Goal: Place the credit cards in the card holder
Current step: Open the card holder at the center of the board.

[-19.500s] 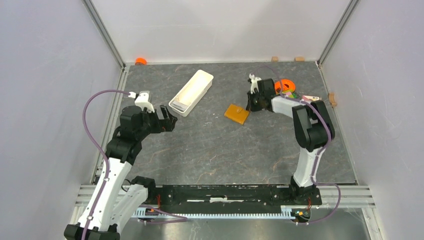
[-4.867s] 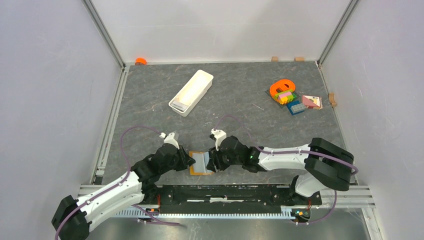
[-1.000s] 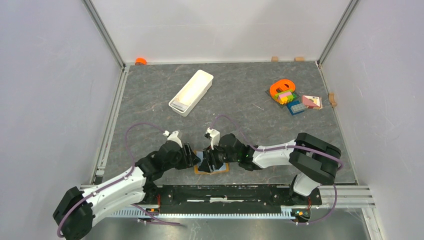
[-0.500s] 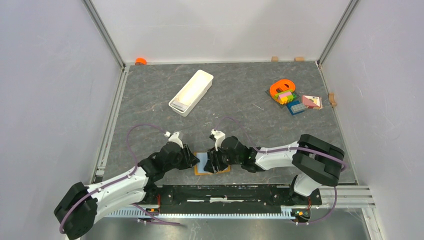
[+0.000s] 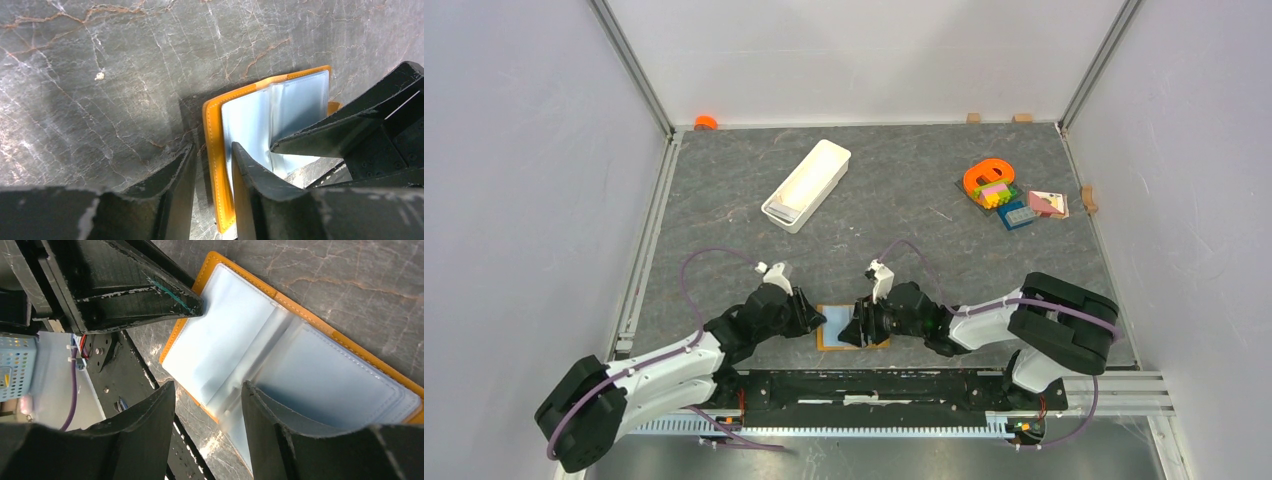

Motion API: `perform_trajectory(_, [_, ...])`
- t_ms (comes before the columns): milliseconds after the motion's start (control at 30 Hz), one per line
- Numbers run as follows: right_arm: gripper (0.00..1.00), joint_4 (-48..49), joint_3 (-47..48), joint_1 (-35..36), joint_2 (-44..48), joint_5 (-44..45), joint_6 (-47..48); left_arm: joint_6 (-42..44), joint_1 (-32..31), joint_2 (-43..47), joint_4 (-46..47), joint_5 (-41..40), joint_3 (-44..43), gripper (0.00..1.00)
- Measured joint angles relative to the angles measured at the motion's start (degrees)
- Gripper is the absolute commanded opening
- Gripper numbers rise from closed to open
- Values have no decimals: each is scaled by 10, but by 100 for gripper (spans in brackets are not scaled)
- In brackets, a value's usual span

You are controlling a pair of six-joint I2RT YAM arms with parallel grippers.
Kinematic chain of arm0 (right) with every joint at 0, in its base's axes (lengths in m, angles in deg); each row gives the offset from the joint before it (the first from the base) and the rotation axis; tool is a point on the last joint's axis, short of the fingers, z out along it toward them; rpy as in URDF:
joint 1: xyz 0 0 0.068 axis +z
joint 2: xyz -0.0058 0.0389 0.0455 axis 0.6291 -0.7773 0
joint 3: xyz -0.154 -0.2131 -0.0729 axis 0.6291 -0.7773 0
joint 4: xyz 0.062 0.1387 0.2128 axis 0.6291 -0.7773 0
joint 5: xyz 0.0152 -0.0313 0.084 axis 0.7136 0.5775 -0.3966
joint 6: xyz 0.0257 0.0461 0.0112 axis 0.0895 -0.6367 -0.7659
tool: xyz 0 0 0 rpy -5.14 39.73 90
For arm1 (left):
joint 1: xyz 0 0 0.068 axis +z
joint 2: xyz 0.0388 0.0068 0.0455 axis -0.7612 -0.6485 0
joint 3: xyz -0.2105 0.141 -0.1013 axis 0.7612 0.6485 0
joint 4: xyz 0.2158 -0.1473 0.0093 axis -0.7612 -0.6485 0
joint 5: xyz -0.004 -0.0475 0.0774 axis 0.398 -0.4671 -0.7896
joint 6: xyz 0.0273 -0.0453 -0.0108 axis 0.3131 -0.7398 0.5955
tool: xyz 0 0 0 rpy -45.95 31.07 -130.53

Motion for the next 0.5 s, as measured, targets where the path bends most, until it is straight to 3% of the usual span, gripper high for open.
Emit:
perform_trajectory(167, [58,30,-17,-7,0,-10,-16,-2,0,1,-11,-2,-13,65])
perform_trajectory(333, [58,13,-16,-8,11,-15,-4,5,0,20,-107,-23,-62,82])
perform_trajectory(500, [59,-42,3,-8,27,-17,31,26,7,57,-239,-63,-157,87])
